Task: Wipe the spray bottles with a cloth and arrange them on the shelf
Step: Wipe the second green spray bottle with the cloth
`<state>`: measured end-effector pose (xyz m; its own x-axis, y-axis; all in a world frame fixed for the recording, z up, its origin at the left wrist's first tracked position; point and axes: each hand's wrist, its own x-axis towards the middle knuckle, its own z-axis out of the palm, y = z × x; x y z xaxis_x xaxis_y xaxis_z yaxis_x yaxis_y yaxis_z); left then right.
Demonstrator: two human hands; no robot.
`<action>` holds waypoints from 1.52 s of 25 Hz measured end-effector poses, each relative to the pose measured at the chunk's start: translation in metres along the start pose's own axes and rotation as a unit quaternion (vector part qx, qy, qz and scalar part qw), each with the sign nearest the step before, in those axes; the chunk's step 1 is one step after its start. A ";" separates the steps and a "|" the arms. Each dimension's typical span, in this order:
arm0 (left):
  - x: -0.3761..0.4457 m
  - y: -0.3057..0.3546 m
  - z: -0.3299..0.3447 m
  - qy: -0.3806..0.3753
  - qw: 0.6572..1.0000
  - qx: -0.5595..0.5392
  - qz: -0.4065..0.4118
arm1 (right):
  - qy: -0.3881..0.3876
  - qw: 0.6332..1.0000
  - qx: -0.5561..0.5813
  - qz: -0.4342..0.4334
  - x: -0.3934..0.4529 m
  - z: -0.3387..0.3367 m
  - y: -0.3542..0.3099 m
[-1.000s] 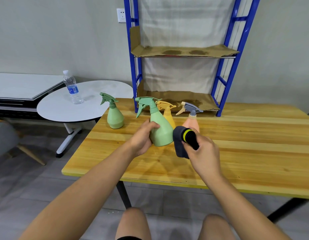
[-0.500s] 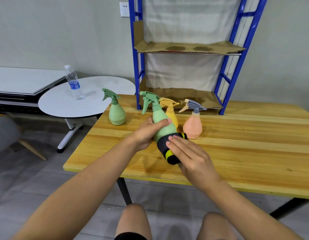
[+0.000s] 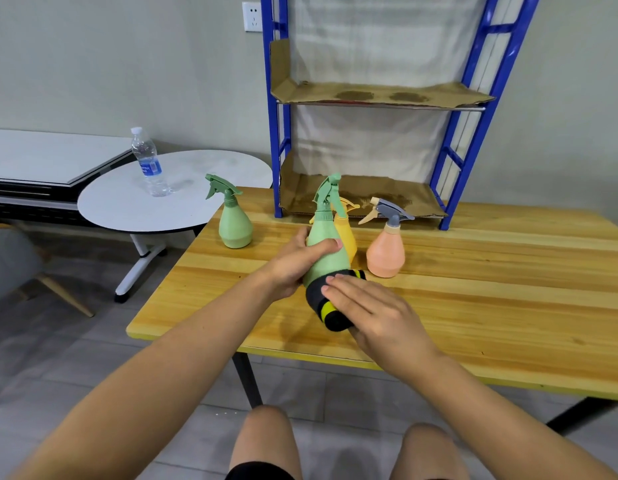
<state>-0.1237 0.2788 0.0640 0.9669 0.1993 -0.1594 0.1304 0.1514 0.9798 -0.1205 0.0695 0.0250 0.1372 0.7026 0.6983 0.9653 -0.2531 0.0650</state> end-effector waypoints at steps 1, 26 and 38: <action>0.001 -0.001 0.002 0.010 1.000 0.004 0.001 | -0.006 1.000 0.002 -0.007 0.001 0.000 -0.001; -0.014 0.015 -0.004 -0.012 0.996 -0.055 -0.074 | 0.001 1.000 -0.008 0.007 -0.010 -0.006 0.009; -0.031 0.025 -0.007 0.029 0.976 -0.202 -0.070 | 0.067 0.997 0.001 -0.037 0.006 -0.006 0.004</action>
<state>-0.1521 0.2832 0.0923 0.9304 0.2015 -0.3063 0.1518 0.5486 0.8222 -0.1174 0.0689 0.0332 0.0352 0.6236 0.7809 0.9721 -0.2028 0.1181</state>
